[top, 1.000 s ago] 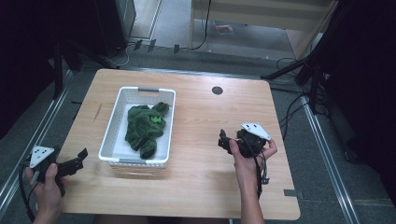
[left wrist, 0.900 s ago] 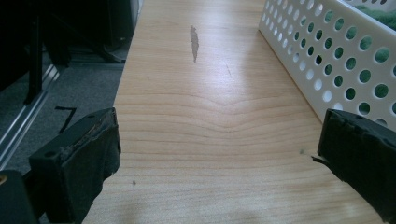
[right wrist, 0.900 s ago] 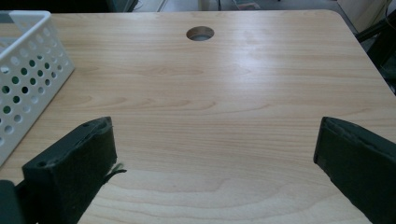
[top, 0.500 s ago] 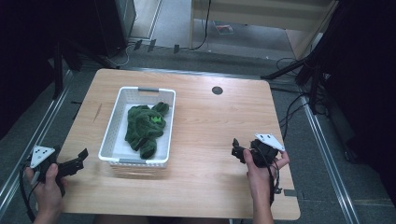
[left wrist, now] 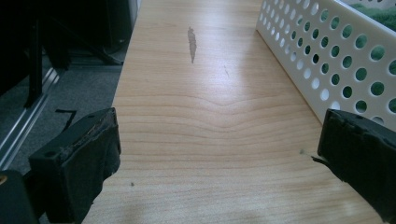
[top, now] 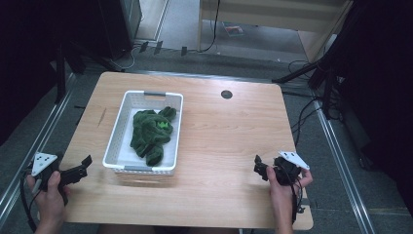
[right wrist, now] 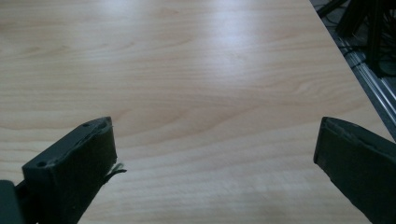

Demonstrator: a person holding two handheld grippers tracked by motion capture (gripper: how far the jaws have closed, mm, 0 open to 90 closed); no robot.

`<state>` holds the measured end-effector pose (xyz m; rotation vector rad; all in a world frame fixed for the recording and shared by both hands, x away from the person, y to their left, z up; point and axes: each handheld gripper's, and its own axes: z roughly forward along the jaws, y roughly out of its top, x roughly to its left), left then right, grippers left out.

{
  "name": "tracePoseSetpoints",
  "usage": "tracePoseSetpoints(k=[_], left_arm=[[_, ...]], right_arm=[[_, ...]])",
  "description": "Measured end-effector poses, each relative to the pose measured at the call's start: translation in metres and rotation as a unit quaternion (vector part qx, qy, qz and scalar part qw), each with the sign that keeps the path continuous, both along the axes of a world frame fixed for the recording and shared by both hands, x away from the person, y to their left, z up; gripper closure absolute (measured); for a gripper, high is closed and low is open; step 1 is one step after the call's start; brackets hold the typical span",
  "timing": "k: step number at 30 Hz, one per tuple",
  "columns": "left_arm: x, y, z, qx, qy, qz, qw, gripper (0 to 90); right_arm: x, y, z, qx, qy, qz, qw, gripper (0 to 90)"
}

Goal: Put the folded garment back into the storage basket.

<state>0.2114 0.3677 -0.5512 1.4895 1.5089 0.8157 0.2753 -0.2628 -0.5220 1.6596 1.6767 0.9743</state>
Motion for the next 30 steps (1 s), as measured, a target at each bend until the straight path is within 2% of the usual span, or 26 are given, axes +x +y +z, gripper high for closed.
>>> tracePoseSetpoints(k=[5,14,25,27,30], left_arm=[[0.000,0.000,0.000,0.001,0.000,0.000,1.0000,0.2],[0.000,0.000,0.000,-0.001,-0.001,0.000,1.0000,0.2],[0.000,0.000,0.000,0.000,-0.001,-0.001,1.0000,0.2],[0.000,-0.001,0.000,0.002,0.000,0.000,1.0000,0.2],[0.000,-0.001,0.000,0.000,0.000,-0.002,1.0000,0.2]], right_arm=[[-0.006,-0.016,-0.014,-0.002,0.014,-0.016,0.9998,0.0],[-0.019,-0.039,-0.022,-0.006,0.020,-0.030,0.9993,0.0],[-0.035,-0.062,-0.022,0.007,0.006,-0.031,0.9995,0.0],[-0.036,-0.064,-0.022,0.016,0.003,-0.034,0.9993,0.0],[-0.036,-0.064,-0.022,0.016,0.001,-0.036,0.9992,0.0]])
